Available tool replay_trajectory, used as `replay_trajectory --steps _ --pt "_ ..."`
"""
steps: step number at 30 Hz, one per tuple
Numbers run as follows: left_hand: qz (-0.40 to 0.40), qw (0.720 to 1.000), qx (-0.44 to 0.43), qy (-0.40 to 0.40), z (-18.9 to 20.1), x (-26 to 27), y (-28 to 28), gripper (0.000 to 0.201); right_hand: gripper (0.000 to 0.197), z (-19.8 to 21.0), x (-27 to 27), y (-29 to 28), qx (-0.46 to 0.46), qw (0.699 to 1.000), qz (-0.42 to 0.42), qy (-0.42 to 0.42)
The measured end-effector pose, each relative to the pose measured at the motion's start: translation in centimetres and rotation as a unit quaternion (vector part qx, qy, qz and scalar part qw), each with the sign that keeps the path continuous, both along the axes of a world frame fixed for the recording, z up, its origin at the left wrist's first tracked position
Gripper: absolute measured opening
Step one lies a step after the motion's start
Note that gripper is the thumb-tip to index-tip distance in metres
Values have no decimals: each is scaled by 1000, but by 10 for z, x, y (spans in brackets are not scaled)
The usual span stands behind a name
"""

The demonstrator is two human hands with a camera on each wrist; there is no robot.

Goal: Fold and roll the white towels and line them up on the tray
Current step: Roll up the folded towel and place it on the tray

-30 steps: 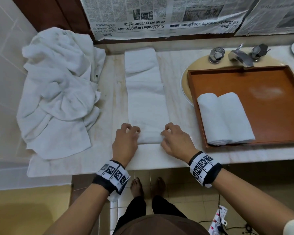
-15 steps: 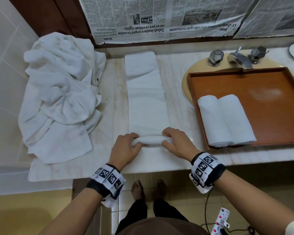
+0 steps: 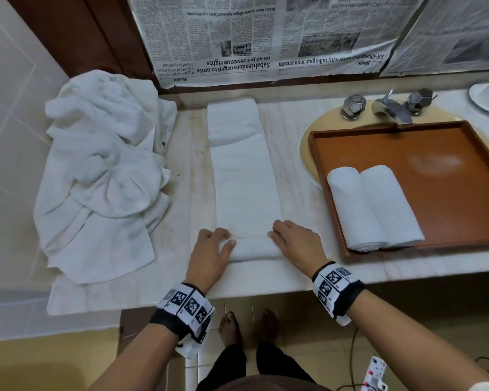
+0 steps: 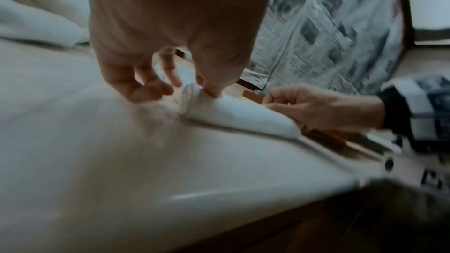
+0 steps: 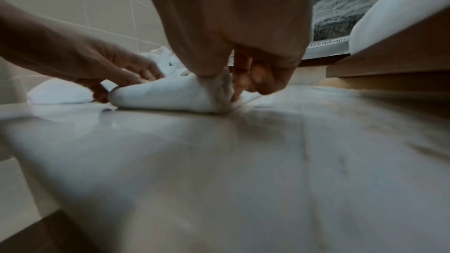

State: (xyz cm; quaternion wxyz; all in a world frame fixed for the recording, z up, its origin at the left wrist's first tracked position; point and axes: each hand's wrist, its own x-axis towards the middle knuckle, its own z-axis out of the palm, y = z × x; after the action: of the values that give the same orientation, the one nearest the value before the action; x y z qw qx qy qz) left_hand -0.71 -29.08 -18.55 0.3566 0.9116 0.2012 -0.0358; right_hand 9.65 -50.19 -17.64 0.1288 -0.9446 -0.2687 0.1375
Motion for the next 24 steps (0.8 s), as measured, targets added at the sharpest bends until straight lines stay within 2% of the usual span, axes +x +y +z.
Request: replay_trajectory --steps 3,5,8,12,16,18,20,24 --pt "-57 995 84 -22 1 -1 -4 27 18 -3 -5 4 33 999 -8 -32" --pt "-68 995 76 -1 3 0 -6 25 11 -5 -10 4 41 998 5 -50" --pt "-63 996 57 20 3 3 -3 26 20 -1 -17 2 21 996 29 -84" --pt "-73 995 44 50 7 6 -2 30 22 7 -29 -1 -9 988 114 -108" --pt "-94 993 49 43 12 -1 -2 32 25 5 -30 0 -24 987 142 -66" --pt "-116 992 45 25 10 -9 1 30 20 4 -21 -2 19 993 113 -2" --pt "-133 990 50 14 8 -16 3 30 25 5 -9 -3 51 993 80 76" --pt "-140 984 107 4 1 -26 1 48 30 8 3 -1 56 987 59 141"
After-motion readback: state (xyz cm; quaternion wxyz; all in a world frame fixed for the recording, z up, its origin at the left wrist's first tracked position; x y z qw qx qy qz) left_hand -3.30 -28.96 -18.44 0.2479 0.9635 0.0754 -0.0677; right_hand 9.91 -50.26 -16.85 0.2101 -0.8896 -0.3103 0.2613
